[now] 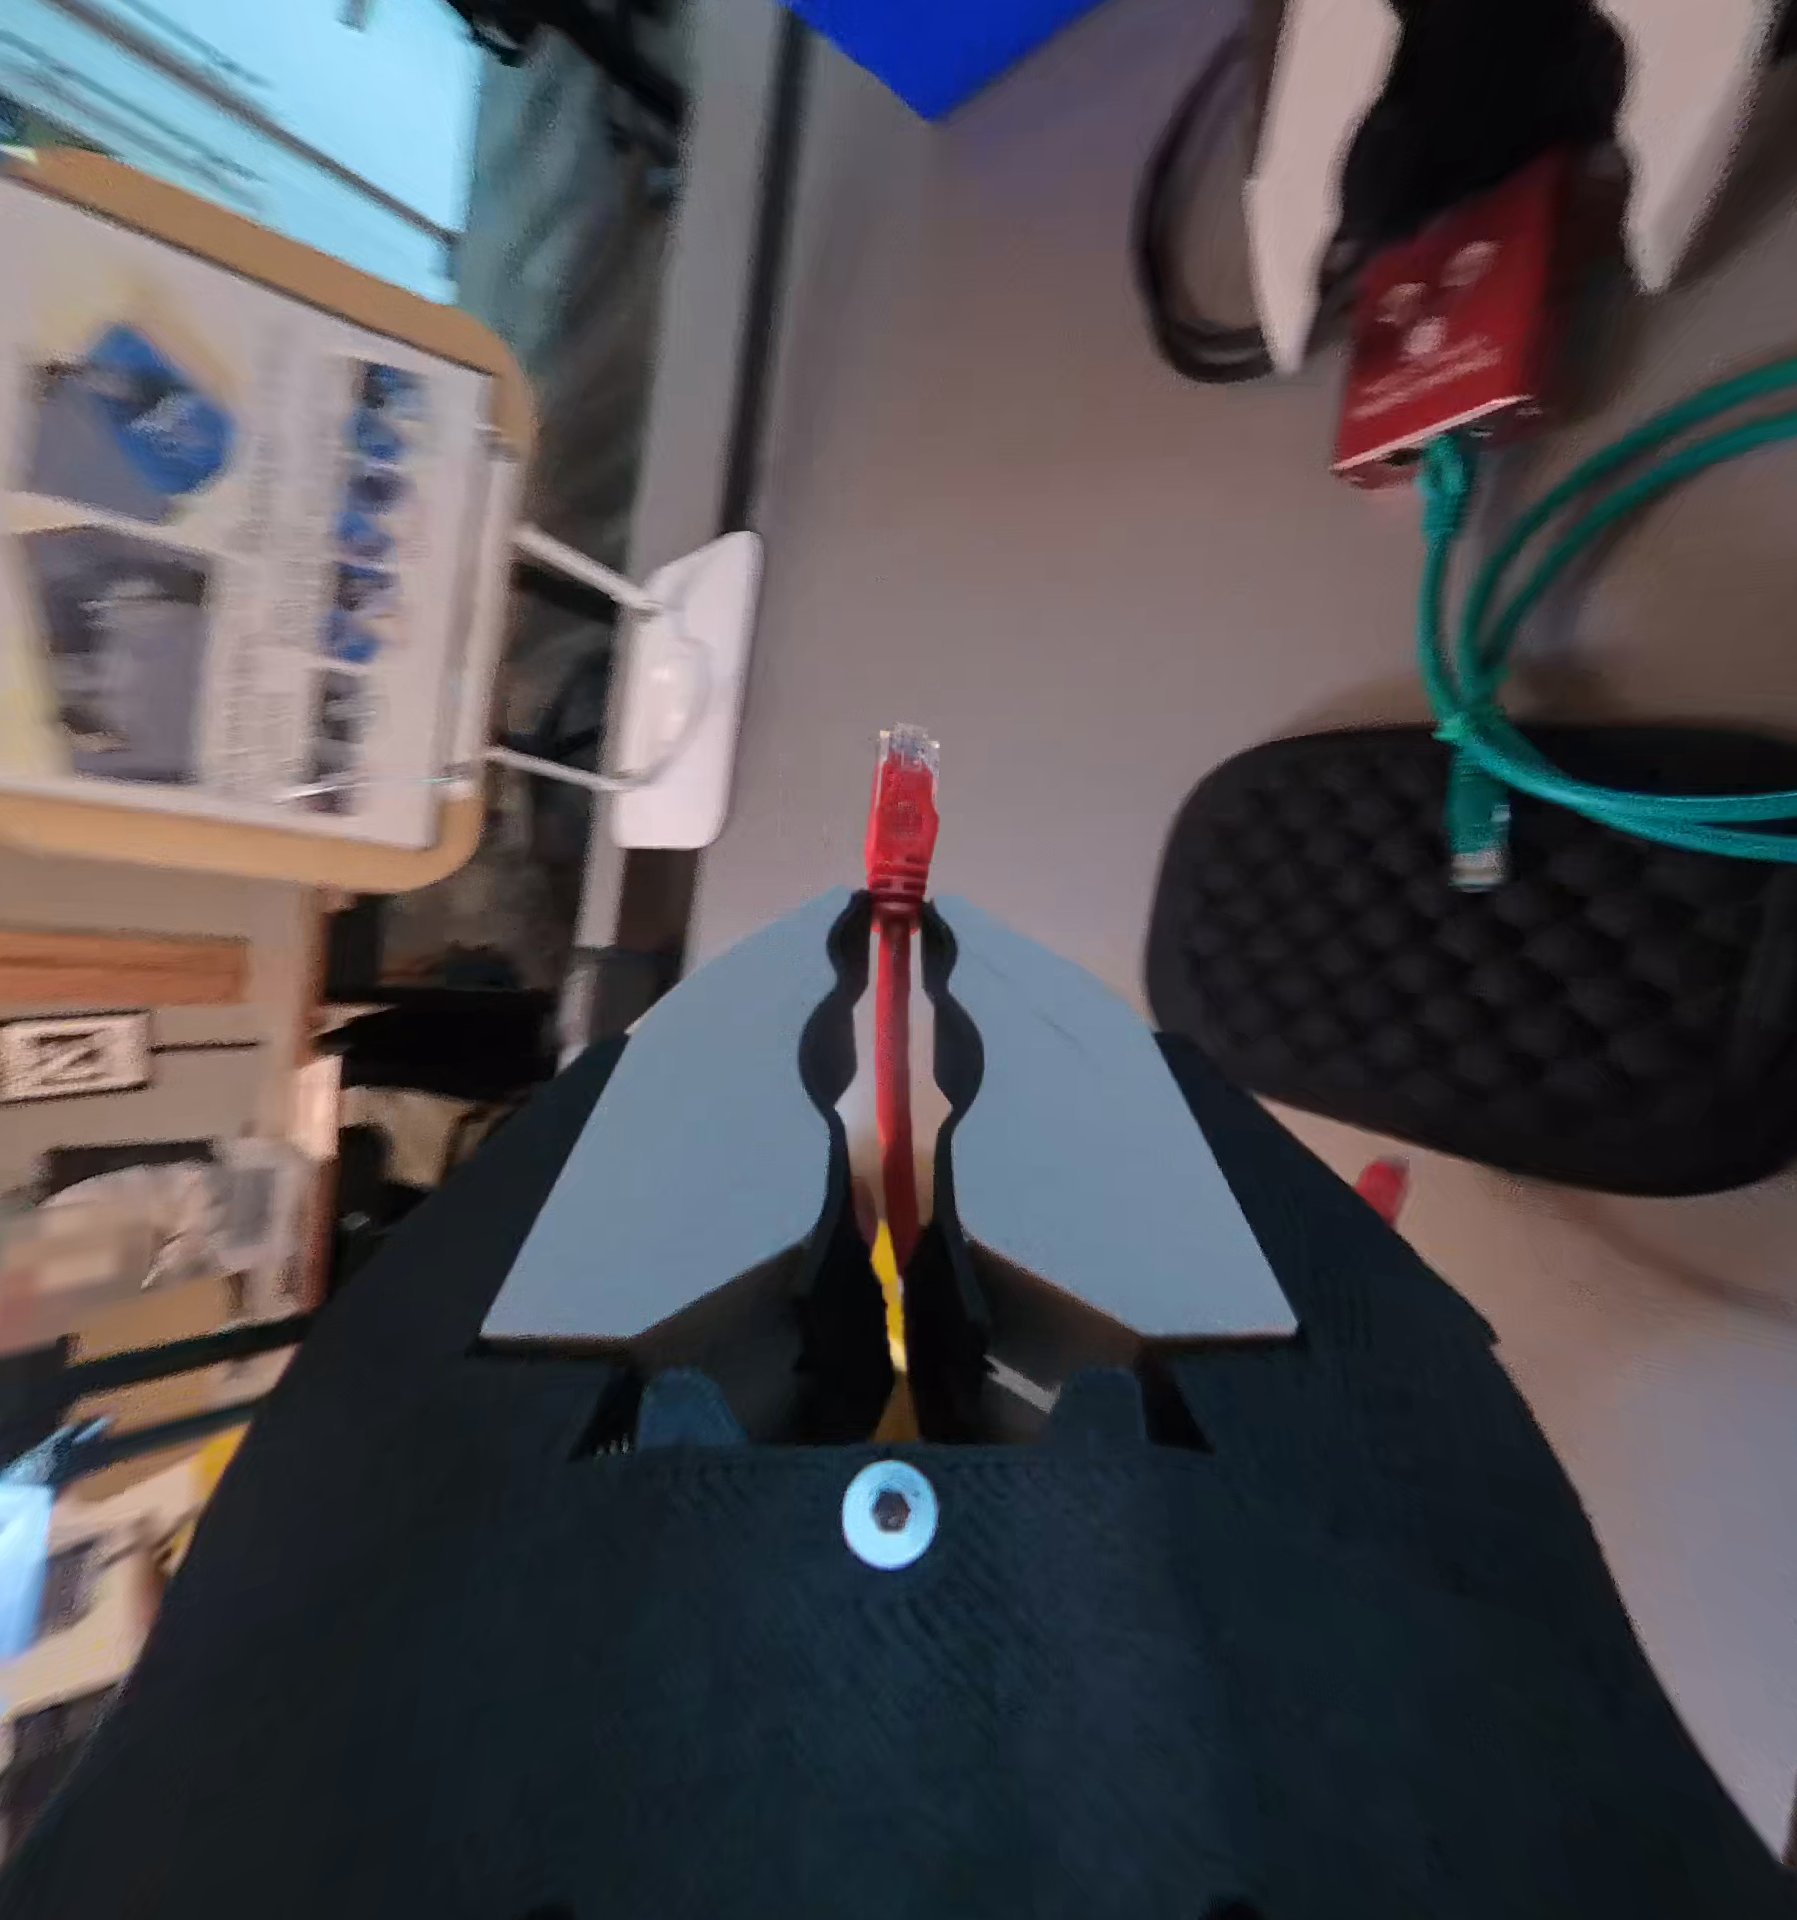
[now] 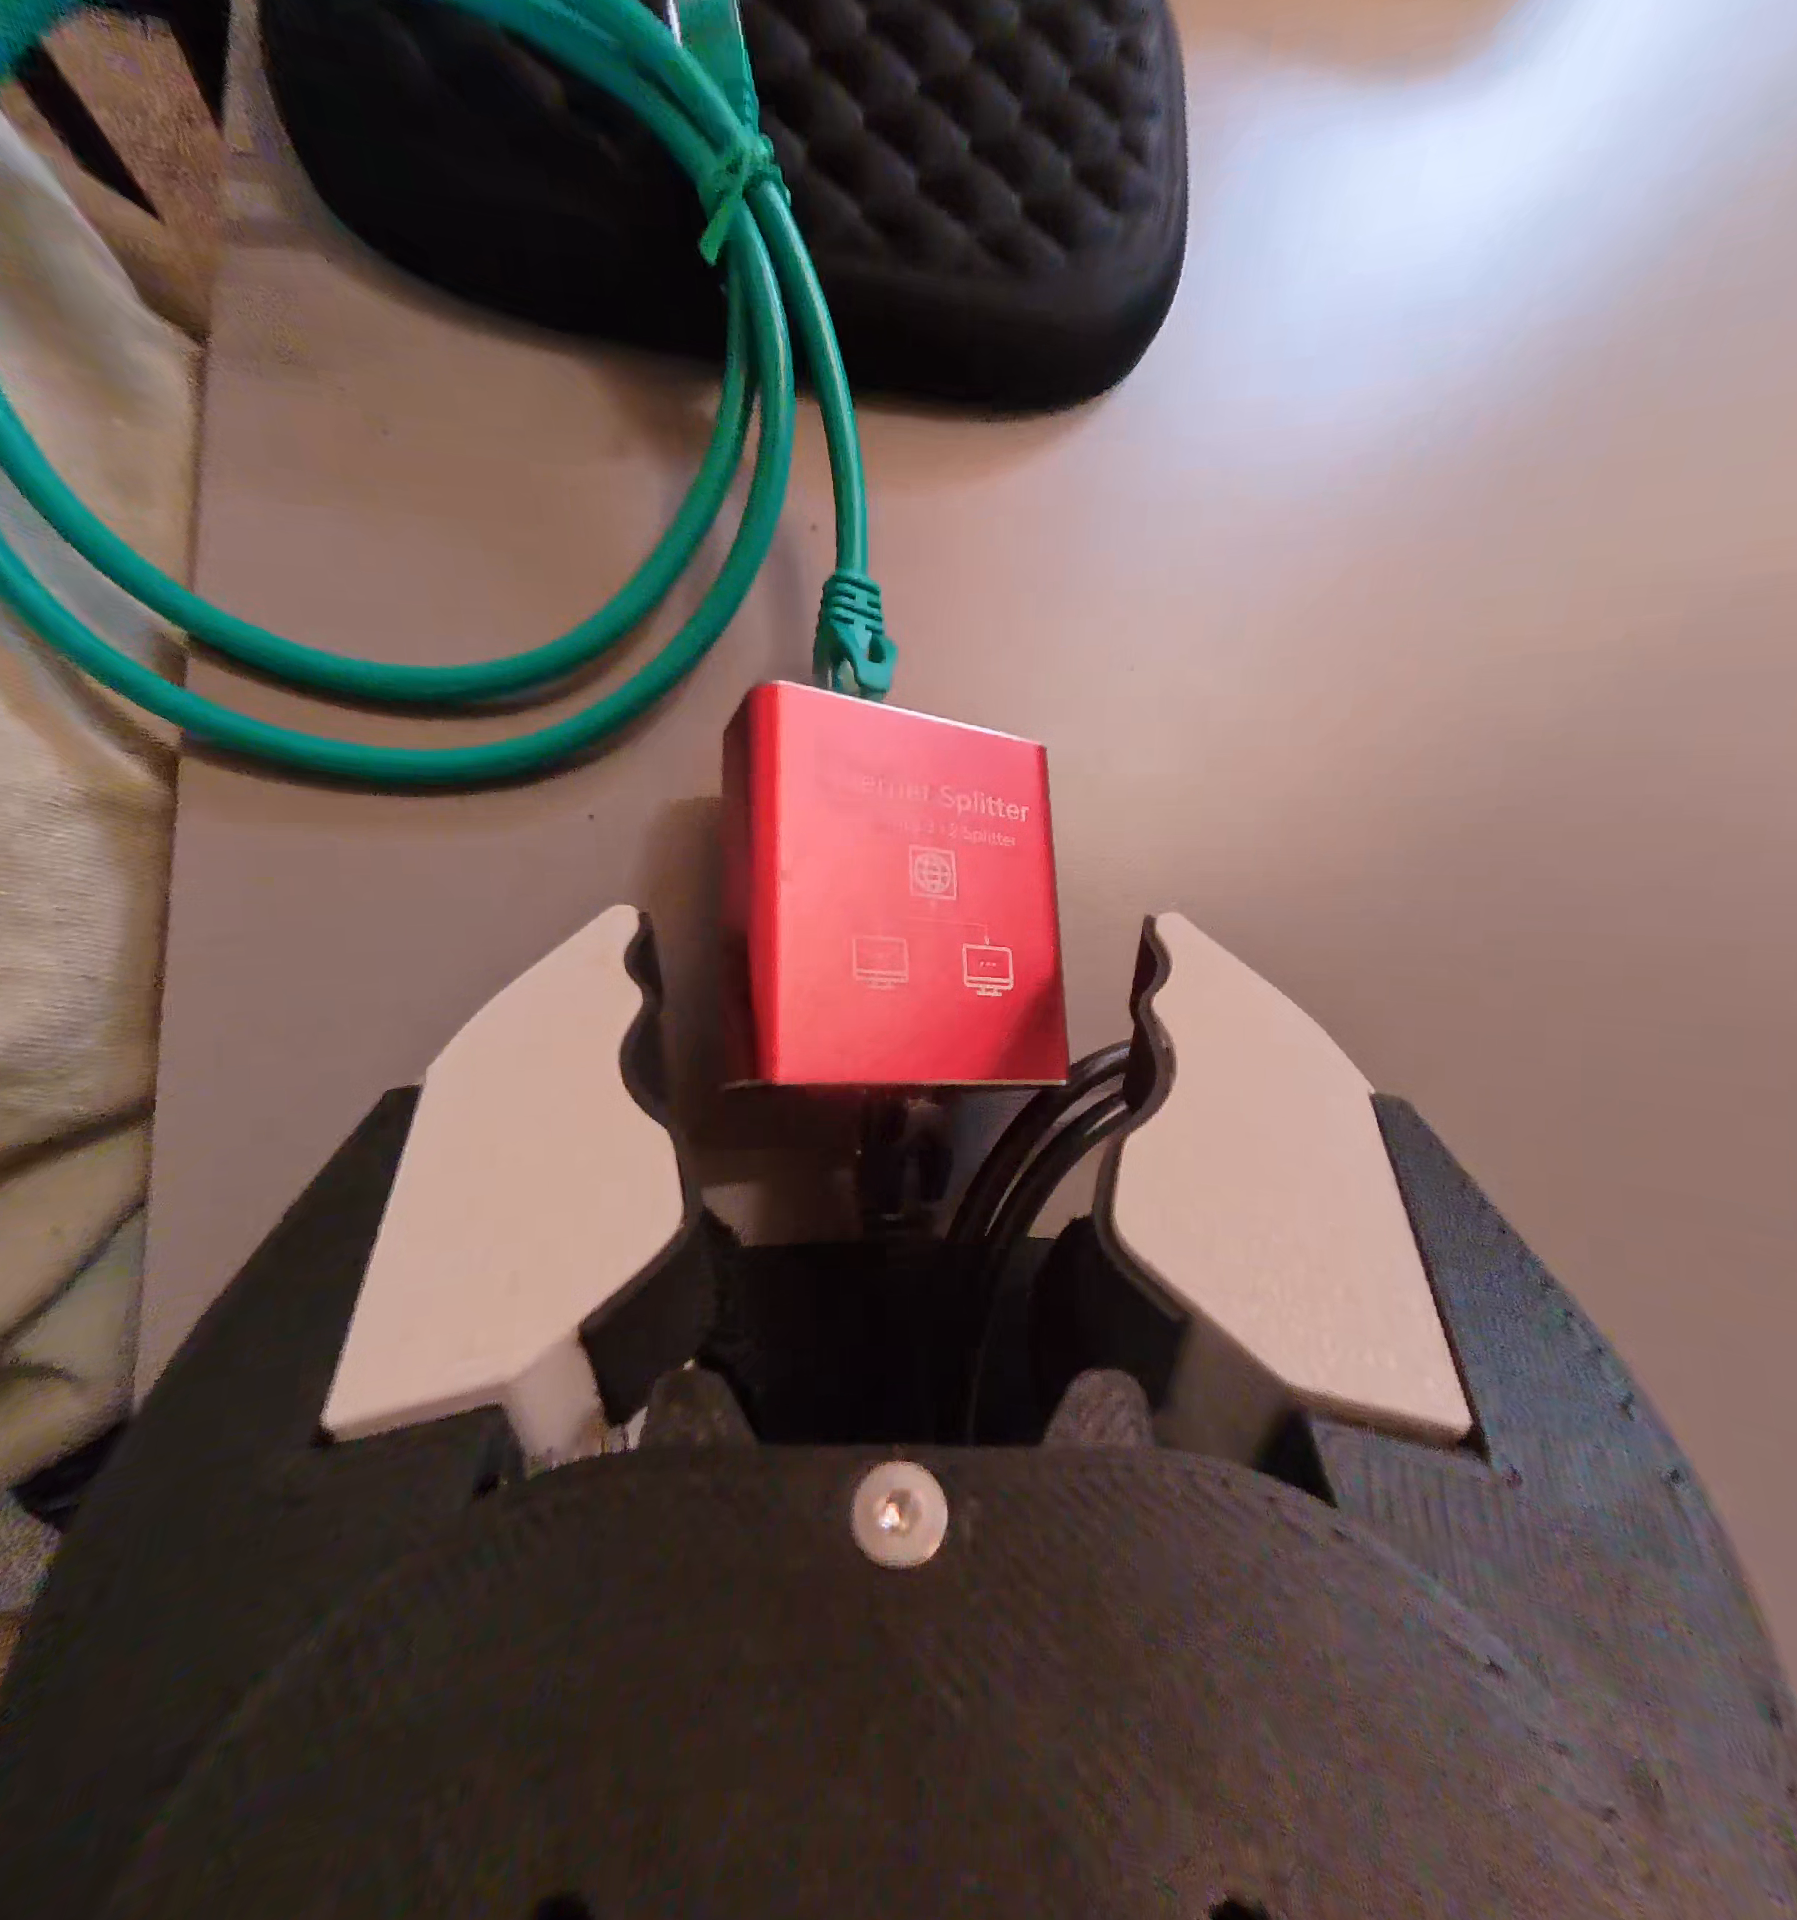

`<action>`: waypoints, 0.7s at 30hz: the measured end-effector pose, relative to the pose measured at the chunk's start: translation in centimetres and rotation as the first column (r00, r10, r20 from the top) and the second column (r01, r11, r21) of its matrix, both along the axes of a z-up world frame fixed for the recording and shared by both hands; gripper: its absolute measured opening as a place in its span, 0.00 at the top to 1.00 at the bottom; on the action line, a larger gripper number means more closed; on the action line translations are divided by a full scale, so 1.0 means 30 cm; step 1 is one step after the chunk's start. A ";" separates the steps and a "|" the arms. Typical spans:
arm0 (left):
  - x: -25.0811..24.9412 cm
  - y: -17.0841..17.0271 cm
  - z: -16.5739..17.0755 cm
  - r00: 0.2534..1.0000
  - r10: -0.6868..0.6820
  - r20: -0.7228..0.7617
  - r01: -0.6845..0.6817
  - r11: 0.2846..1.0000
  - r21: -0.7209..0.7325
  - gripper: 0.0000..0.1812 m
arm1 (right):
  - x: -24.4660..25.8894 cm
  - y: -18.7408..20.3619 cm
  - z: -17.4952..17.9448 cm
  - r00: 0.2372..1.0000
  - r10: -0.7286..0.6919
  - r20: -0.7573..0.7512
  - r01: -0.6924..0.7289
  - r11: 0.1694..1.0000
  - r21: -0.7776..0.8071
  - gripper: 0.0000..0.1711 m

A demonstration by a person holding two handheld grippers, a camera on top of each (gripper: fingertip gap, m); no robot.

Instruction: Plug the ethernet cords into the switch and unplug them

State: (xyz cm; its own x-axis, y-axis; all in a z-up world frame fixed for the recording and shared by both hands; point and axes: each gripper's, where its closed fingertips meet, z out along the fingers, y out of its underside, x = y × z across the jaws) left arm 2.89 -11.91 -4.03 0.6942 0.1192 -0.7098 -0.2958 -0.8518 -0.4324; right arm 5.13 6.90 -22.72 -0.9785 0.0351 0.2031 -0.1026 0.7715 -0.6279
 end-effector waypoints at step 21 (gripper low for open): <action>0.096 0.396 -0.434 0.770 -0.352 0.532 0.188 0.922 0.339 0.95 | 0.042 -0.034 0.125 0.961 0.095 -0.258 -0.156 0.962 -0.225 0.59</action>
